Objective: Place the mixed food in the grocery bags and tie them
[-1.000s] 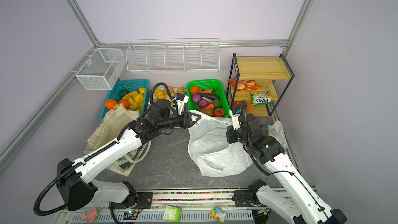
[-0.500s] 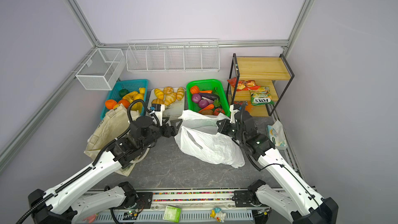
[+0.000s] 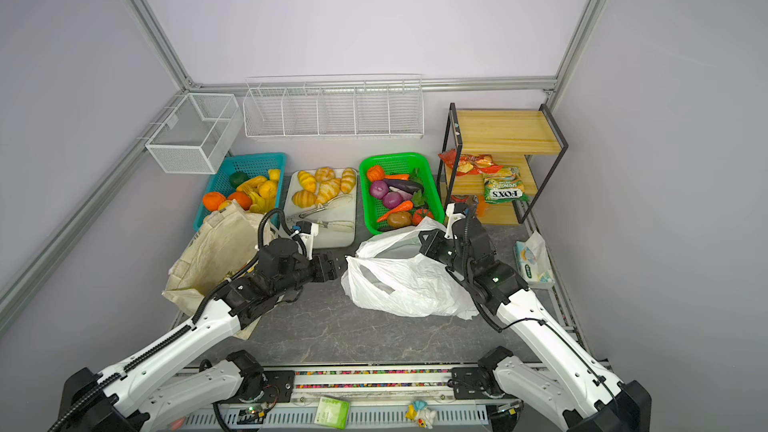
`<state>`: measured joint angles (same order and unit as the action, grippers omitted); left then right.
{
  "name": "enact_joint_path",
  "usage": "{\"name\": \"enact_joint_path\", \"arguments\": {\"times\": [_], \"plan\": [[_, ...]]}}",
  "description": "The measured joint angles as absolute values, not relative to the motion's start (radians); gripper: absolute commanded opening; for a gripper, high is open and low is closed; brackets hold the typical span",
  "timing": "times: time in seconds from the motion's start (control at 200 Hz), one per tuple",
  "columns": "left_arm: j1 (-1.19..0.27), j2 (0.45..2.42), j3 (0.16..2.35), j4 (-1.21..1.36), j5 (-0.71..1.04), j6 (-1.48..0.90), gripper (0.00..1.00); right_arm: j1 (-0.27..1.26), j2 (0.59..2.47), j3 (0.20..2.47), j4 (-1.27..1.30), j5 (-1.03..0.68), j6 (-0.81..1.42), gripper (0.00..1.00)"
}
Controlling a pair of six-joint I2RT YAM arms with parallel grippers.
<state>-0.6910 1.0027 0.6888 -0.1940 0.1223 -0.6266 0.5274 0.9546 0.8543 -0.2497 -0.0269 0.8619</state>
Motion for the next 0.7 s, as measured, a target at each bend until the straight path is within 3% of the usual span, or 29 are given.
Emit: {"name": "enact_joint_path", "arguments": {"times": [0.515,0.7], "plan": [[-0.691,0.908,0.549,-0.158,0.19,-0.627,0.79,0.527,0.932,0.854,-0.244,0.0,0.864,0.07],[-0.691,1.003,0.532,-0.047,0.284,-0.656,0.67,0.528,0.932,0.854,-0.241,0.0,0.864,0.07]]}}
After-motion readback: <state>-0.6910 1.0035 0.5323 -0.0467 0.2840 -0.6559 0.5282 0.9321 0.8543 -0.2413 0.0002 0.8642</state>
